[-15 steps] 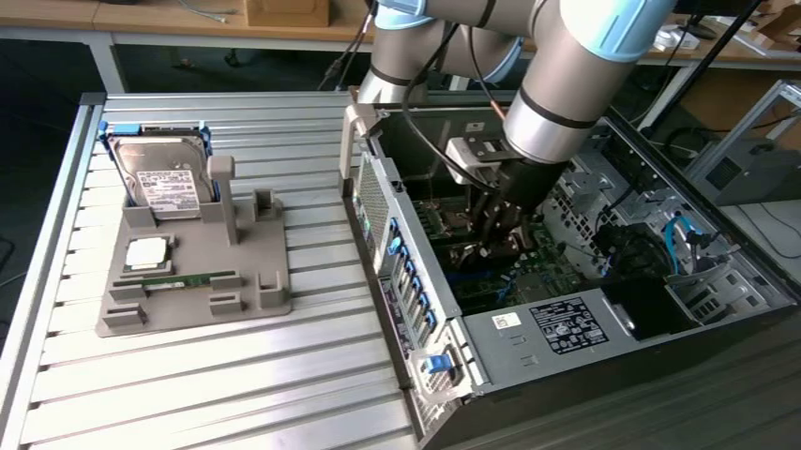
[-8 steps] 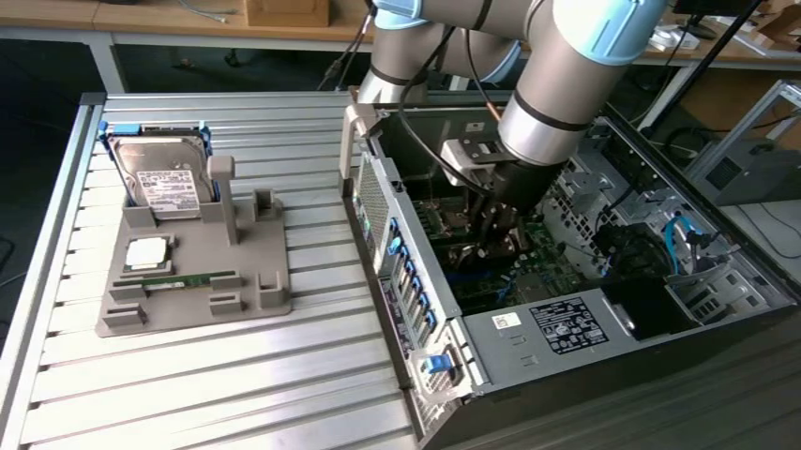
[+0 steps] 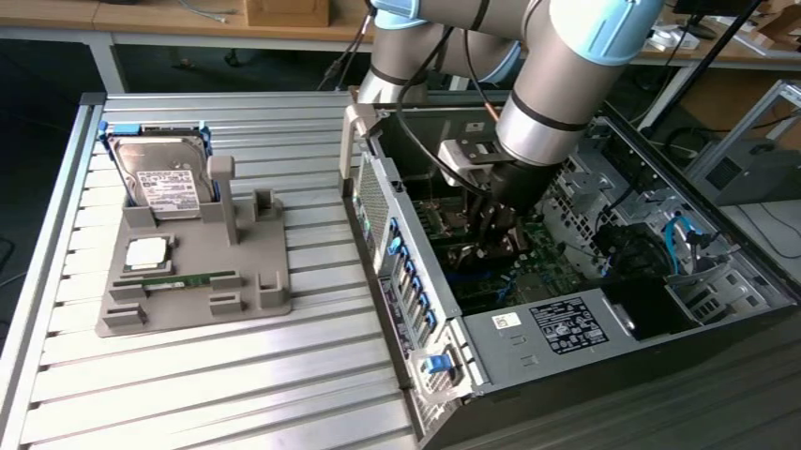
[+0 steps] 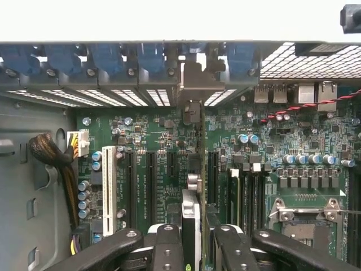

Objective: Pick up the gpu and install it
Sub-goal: 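Insert the gpu into the slot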

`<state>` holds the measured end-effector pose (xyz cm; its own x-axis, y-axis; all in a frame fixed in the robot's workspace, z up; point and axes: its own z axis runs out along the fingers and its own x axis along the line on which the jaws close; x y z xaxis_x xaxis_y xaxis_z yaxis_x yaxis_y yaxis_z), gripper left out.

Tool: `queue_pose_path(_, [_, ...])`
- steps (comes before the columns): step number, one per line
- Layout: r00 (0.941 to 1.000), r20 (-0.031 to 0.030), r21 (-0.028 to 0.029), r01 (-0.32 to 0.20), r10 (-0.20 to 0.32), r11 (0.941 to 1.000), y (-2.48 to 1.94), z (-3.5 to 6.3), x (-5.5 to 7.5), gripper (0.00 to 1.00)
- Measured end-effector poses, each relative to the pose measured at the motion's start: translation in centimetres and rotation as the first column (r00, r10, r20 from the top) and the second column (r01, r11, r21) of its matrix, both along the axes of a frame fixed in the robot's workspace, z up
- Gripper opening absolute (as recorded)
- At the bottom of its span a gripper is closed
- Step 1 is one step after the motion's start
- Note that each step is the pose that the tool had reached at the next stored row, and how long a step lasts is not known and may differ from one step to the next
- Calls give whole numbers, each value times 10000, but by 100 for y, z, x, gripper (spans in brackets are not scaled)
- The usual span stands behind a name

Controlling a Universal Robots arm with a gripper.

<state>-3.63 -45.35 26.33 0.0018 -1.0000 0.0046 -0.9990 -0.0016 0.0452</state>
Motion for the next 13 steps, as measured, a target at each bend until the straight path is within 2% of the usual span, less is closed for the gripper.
queue_pose_path(13, [10000, 9, 1, 5, -5, 10000, 1, 33, -1, 27])
